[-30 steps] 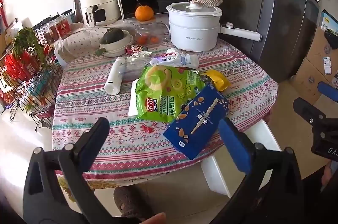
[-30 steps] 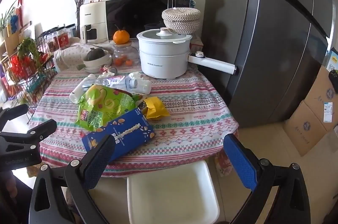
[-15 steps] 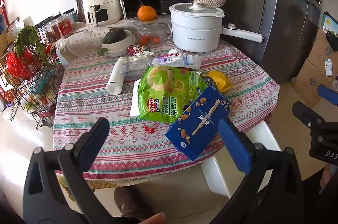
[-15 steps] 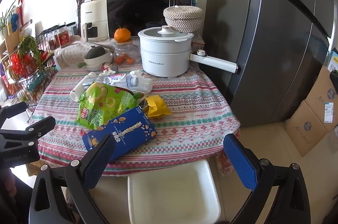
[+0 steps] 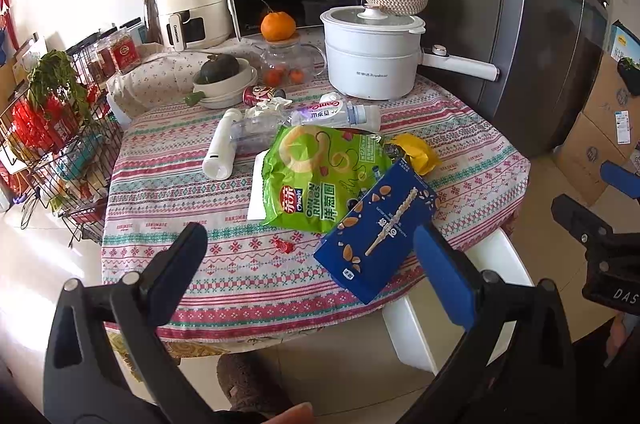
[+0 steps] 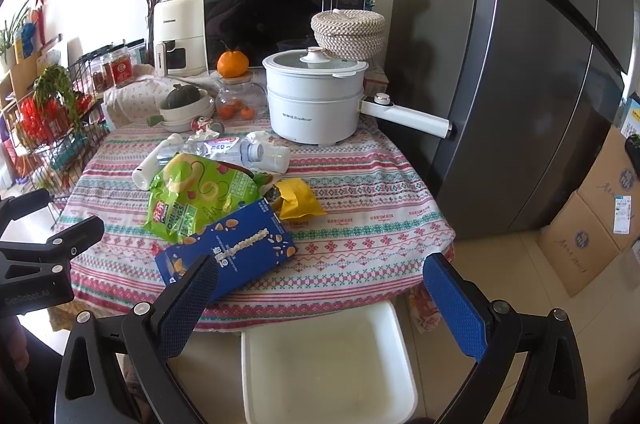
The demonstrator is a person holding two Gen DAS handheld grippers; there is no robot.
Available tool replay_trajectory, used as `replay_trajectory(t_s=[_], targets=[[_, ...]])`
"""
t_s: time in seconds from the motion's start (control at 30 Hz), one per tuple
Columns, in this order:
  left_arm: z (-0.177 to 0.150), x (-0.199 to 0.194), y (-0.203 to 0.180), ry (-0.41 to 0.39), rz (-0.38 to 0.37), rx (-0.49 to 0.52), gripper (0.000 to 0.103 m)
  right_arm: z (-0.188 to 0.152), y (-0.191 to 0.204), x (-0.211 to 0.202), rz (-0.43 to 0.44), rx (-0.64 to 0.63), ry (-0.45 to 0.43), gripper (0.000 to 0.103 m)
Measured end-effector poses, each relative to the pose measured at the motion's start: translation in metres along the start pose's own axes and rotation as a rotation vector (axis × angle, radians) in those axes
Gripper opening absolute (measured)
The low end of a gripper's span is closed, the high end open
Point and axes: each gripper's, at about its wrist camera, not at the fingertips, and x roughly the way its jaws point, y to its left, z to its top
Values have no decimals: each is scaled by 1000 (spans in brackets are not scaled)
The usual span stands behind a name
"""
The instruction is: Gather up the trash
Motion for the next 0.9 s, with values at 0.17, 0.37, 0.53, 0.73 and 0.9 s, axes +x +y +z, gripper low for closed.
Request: replay_trajectory(t_s=[0.17, 0.37, 0.53, 0.73, 0.9], targets=[[0, 0, 0, 0, 0, 0, 102, 0, 1, 0, -1, -1, 0, 103], [0, 0, 1, 1, 1, 1, 102, 0, 1, 0, -3, -3, 1, 103], [1, 0, 1, -1, 3, 2, 102, -1, 0, -1, -3, -4, 5, 103], [1, 0, 3, -1, 6, 3, 102, -1, 0, 0, -4, -5, 5, 103], [1, 0, 4, -2, 6, 4, 102, -1, 0, 0, -4, -6, 6, 103]])
